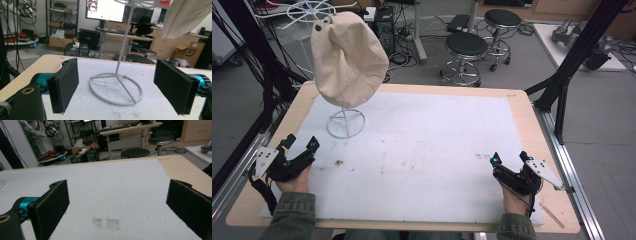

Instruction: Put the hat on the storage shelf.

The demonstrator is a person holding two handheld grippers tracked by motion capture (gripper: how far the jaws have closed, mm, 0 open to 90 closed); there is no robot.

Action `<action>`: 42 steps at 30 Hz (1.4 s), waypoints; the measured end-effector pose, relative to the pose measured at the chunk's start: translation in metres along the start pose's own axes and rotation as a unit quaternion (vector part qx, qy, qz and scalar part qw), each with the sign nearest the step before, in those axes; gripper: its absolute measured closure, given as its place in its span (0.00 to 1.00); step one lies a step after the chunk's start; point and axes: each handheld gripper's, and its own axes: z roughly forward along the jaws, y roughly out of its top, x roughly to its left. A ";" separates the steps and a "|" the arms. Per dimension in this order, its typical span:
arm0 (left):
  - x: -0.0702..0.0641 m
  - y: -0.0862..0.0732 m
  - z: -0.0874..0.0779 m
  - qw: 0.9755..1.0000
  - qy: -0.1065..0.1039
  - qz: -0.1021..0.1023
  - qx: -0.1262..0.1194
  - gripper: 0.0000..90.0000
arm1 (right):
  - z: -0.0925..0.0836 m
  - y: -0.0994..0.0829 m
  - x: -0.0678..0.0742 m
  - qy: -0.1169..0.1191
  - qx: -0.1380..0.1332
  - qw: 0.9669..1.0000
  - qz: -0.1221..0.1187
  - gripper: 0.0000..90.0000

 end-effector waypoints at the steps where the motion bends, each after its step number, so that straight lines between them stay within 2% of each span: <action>1: 0.000 0.000 0.000 1.000 0.000 0.000 0.000 0.23 | -0.001 0.000 -0.001 -0.005 -0.009 1.000 -0.004 0.04; 6: -0.001 0.000 0.000 1.000 -0.003 0.001 0.000 0.23 | -0.007 -0.003 -0.003 -0.015 -0.033 0.999 -0.011 0.04; 10: -0.003 -0.001 0.000 1.000 -0.005 0.004 0.004 0.23 | -0.008 -0.004 -0.003 -0.018 -0.038 0.999 -0.013 0.04; 16: -0.002 -0.001 0.001 1.000 -0.005 0.003 0.008 0.23 | -0.007 -0.006 -0.004 -0.022 -0.032 0.999 -0.011 0.05; 42: -0.003 -0.002 0.003 1.000 -0.007 0.002 0.012 0.23 | -0.004 -0.008 -0.002 -0.005 -0.017 1.000 -0.015 0.05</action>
